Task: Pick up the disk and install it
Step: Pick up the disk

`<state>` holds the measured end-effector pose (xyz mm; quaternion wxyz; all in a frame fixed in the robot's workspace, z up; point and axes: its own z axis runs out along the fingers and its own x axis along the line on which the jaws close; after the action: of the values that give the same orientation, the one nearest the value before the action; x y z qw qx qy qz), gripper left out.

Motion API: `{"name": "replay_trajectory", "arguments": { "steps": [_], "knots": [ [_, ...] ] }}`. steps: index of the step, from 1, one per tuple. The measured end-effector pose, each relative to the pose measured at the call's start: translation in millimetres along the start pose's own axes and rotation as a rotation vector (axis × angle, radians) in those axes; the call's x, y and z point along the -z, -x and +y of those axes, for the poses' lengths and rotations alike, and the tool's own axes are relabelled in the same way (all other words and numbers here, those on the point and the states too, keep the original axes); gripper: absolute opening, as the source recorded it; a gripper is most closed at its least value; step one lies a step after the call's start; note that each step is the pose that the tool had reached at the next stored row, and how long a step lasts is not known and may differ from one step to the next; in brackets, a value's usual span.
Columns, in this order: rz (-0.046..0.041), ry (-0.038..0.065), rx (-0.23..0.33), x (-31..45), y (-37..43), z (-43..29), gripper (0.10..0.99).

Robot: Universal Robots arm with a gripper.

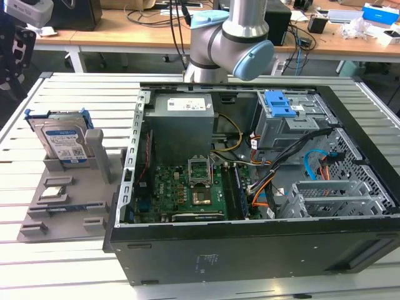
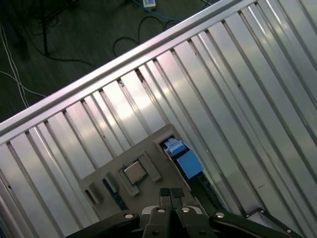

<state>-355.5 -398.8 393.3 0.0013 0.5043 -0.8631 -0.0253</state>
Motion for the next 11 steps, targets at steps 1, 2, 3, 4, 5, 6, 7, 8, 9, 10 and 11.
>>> {"name": "replay_trajectory", "arguments": {
  "steps": [1, 2, 3, 4, 5, 6, 7, 8, 9, 10, 11],
  "knots": [
    [0.0006, 0.000, 0.011, 0.0, 0.0, 0.0, 0.102],
    [0.0008, 0.000, 0.019, 0.0, 0.0, 0.0, 0.102],
    [0.0012, 0.001, 0.027, 0.0, 0.0, 0.0, 0.102],
    [0.0016, 0.001, 0.035, 0.0, 0.0, 0.0, 0.102],
    [0.0024, 0.001, 0.052, 0.0, 0.0, 0.0, 0.102],
    [0.0029, 0.002, 0.065, 0.0, 0.0, 0.0, 0.102],
    [0.0034, 0.002, 0.074, 0.0, 0.0, 0.0, 0.102],
    [0.0038, 0.002, 0.082, 0.0, 0.0, 0.0, 0.102],
    [0.0046, 0.002, 0.101, 0.0, 0.0, 0.0, 0.102],
    [0.0053, 0.003, 0.116, 0.0, 0.0, 0.0, 0.102],
    [0.0056, 0.003, 0.125, 0.0, 0.0, 0.0, 0.102]
  ]
}}
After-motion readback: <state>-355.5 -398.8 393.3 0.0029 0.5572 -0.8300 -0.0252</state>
